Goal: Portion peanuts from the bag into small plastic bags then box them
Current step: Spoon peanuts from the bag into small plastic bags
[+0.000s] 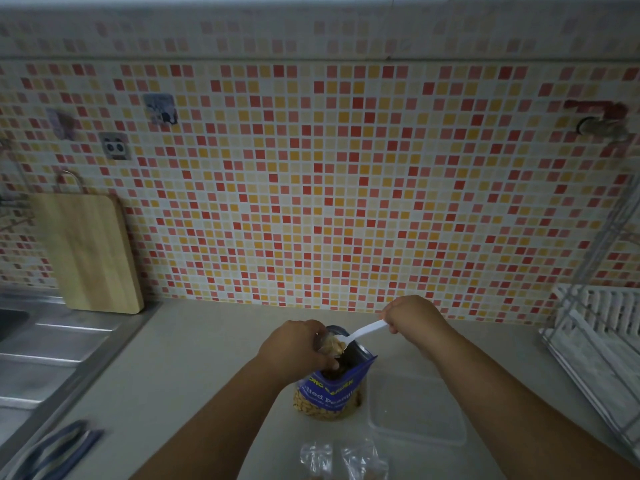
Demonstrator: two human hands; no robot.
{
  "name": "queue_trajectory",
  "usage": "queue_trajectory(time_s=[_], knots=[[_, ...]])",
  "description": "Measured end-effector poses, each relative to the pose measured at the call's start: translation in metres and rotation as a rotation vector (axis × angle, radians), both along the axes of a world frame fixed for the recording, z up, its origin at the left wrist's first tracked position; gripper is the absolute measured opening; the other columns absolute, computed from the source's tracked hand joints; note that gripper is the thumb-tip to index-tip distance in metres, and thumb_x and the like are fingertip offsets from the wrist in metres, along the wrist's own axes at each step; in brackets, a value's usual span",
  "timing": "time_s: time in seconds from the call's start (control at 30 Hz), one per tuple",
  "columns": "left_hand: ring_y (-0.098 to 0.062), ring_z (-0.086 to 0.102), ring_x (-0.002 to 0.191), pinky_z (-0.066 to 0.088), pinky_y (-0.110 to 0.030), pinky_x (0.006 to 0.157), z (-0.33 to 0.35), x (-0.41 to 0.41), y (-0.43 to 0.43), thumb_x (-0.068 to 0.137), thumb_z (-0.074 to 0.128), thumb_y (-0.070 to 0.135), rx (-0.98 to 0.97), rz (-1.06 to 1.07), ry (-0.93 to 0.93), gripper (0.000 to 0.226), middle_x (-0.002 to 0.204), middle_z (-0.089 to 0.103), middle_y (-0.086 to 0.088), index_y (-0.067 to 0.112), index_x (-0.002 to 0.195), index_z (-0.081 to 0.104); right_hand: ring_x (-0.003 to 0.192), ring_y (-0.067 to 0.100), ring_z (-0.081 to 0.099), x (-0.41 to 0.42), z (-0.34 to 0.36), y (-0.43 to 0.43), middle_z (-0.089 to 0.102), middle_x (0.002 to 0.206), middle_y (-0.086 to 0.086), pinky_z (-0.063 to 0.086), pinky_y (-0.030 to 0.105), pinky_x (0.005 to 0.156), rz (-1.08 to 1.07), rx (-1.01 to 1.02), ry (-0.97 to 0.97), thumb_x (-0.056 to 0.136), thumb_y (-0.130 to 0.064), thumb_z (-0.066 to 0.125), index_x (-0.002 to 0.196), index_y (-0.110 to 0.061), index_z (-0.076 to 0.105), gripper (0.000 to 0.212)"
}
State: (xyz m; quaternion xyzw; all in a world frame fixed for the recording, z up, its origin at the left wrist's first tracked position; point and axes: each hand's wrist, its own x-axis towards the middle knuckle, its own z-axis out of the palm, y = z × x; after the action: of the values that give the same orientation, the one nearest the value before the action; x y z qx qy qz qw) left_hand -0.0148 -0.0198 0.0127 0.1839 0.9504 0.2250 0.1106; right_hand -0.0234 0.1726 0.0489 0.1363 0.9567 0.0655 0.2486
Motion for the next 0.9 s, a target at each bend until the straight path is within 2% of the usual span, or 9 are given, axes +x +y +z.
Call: queue_trajectory(time_s=[0.1,0.23,0.3,0.4,0.47,0.57,0.63,0.73,0.9], knots=[[-0.016,0.057,0.098,0.046,-0.026,0.077,0.000,0.000,0.002,0.069,0.076,0.045,0.010,-0.001,-0.018,0.061,0.113,0.063,0.001,0.024,0.123,0.054,0.088,0.016,0.048,0.000,0.000,-0.004,0.058,0.109,0.006,0.042,0.026,0.078,0.003,-0.087,0.051,0.091,-0.011,0.050,0.127,-0.008,0.055,0.037],[-0.017,0.057,0.102,0.045,-0.025,0.078,0.001,0.000,0.003,0.070,0.075,0.045,0.030,0.007,-0.038,0.064,0.117,0.063,0.000,0.023,0.126,0.053,0.101,0.018,0.051,-0.004,-0.002,-0.006,0.055,0.125,0.008,0.045,0.029,0.089,0.009,-0.149,0.156,0.091,-0.012,0.051,0.134,-0.009,0.047,0.043],[-0.015,0.057,0.099,0.044,-0.024,0.077,0.000,0.000,0.003,0.071,0.075,0.046,0.040,0.009,-0.041,0.064,0.117,0.063,0.001,0.023,0.126,0.053,0.104,0.019,0.054,0.003,0.001,-0.007,0.057,0.125,0.009,0.044,0.028,0.085,-0.042,-0.291,0.239,0.091,-0.011,0.049,0.131,-0.008,0.051,0.040],[-0.015,0.057,0.097,0.048,-0.026,0.078,-0.001,0.000,0.004,0.071,0.075,0.044,0.086,0.029,-0.051,0.062,0.117,0.063,0.001,0.023,0.124,0.054,0.092,0.023,0.057,0.019,0.007,-0.006,0.066,0.111,0.014,0.044,0.032,0.078,-0.102,-0.613,0.433,0.094,-0.015,0.046,0.112,-0.005,0.066,0.029],[-0.014,0.057,0.097,0.049,-0.026,0.079,-0.002,0.001,0.003,0.071,0.075,0.042,0.153,0.048,-0.059,0.059,0.117,0.062,0.001,0.023,0.123,0.055,0.098,0.026,0.061,0.031,0.016,-0.009,0.067,0.107,0.012,0.047,0.036,0.084,-0.073,-0.742,0.524,0.095,-0.018,0.046,0.106,-0.007,0.068,0.027],[-0.012,0.055,0.094,0.046,-0.019,0.072,-0.003,0.002,0.003,0.074,0.074,0.039,0.288,0.083,-0.061,0.052,0.114,0.062,0.000,0.023,0.120,0.057,0.108,0.021,0.057,0.037,0.021,-0.018,0.066,0.114,0.002,0.044,0.034,0.091,0.105,-0.678,0.596,0.097,-0.023,0.045,0.108,-0.018,0.067,0.026],[-0.011,0.057,0.090,0.041,-0.014,0.063,-0.004,0.003,0.003,0.074,0.074,0.040,0.355,0.104,-0.040,0.049,0.107,0.064,0.002,0.022,0.117,0.059,0.113,0.019,0.048,0.039,0.026,-0.023,0.065,0.116,-0.003,0.038,0.034,0.095,0.241,-0.527,0.676,0.098,-0.027,0.042,0.109,-0.024,0.066,0.027],[-0.010,0.059,0.084,0.040,-0.014,0.060,-0.005,0.004,0.002,0.075,0.073,0.041,0.424,0.138,-0.006,0.043,0.095,0.064,0.006,0.022,0.112,0.060,0.105,0.017,0.042,0.044,0.035,-0.027,0.066,0.109,-0.007,0.032,0.032,0.091,0.481,-0.327,0.808,0.099,-0.027,0.039,0.109,-0.027,0.065,0.027],[-0.007,0.057,0.082,0.040,-0.012,0.061,-0.006,0.004,0.000,0.078,0.072,0.038,0.488,0.159,-0.016,0.034,0.092,0.063,0.008,0.025,0.106,0.059,0.094,0.022,0.049,0.050,0.043,-0.028,0.069,0.088,-0.005,0.034,0.033,0.082,0.667,-0.238,0.981,0.093,-0.017,0.052,0.100,-0.025,0.070,0.020]])
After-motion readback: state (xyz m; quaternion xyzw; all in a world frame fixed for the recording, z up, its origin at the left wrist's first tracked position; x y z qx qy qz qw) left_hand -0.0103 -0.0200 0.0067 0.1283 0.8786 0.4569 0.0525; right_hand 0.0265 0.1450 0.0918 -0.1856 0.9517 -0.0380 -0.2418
